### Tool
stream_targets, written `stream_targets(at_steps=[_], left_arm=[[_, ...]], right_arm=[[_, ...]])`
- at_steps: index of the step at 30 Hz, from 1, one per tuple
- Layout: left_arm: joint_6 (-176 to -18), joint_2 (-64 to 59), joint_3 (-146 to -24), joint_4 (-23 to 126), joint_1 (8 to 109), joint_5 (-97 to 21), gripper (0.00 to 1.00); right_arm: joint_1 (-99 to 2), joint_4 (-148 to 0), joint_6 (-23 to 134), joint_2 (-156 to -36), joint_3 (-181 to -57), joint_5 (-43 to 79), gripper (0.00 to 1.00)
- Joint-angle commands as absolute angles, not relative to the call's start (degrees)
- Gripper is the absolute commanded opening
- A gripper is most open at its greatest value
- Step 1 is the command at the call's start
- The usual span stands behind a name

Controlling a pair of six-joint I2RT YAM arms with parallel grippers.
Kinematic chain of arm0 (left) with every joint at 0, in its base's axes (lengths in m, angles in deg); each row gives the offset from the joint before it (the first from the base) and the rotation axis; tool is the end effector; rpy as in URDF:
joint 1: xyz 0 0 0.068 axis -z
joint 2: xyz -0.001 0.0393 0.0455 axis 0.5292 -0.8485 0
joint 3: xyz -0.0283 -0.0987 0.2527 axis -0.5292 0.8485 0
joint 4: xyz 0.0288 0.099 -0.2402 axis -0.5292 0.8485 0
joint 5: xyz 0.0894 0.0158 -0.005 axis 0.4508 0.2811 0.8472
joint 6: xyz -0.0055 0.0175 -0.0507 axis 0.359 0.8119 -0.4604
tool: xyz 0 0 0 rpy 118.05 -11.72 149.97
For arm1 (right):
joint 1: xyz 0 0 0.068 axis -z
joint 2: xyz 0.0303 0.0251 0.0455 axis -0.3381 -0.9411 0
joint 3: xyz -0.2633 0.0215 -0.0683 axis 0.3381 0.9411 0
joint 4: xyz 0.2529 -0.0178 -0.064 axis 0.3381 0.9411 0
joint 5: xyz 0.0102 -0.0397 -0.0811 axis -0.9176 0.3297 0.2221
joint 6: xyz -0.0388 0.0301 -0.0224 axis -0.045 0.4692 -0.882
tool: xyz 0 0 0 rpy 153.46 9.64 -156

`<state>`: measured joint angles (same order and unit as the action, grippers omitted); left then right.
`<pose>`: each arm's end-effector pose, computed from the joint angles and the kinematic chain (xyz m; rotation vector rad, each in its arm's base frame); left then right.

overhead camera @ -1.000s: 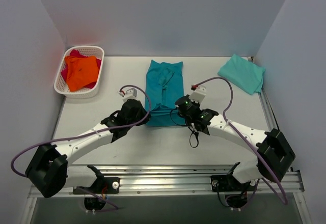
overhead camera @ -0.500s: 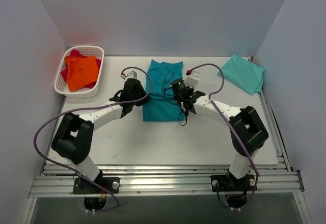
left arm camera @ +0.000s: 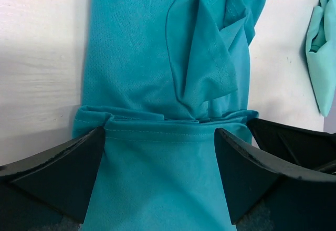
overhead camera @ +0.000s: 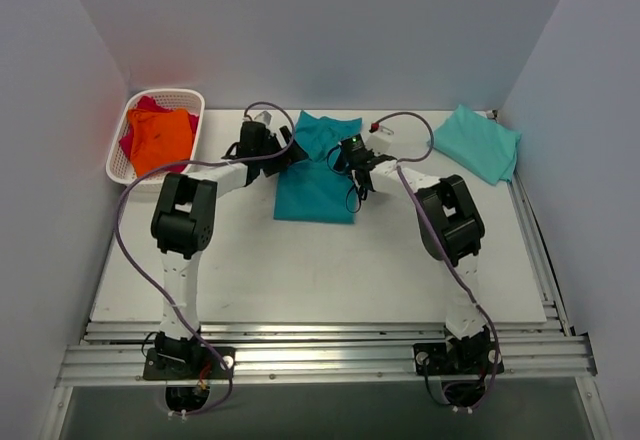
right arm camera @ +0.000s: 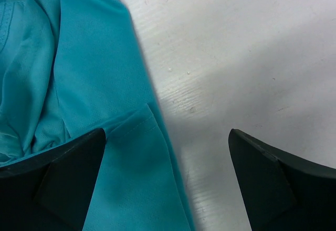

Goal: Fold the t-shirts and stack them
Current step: Fold the folded rectangular tshirt in 1/3 of the way

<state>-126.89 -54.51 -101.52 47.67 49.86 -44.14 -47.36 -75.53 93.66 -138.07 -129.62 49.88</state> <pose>0.4738 -0.1623 0.1560 -0.3003 2.2300 -0.8465 0.4344 0.2103 0.1734 0.5529 2.0700 0.2680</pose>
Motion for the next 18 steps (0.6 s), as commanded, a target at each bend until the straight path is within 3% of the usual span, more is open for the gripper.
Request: stream_targets(at_steps=[1, 8, 18], left_arm=[[-124.4, -48.7, -100.0, 44.1, 48.3, -47.9, 0.94], [-122.4, -31.4, -87.9, 43.2, 44.7, -40.0, 0.94], [-125.2, -13.6, -63.5, 44.9, 46.4, -28.3, 0.96]], right_arm=[[-48.1, -74.7, 92.4, -132.9, -131.5, 54.7, 1.0], [-48.4, -76.0, 93.7, -121.1, -122.7, 57.1, 1.0], [-54.7, -92.2, 98.6, -105.2, -93.5, 49.7, 1.0]])
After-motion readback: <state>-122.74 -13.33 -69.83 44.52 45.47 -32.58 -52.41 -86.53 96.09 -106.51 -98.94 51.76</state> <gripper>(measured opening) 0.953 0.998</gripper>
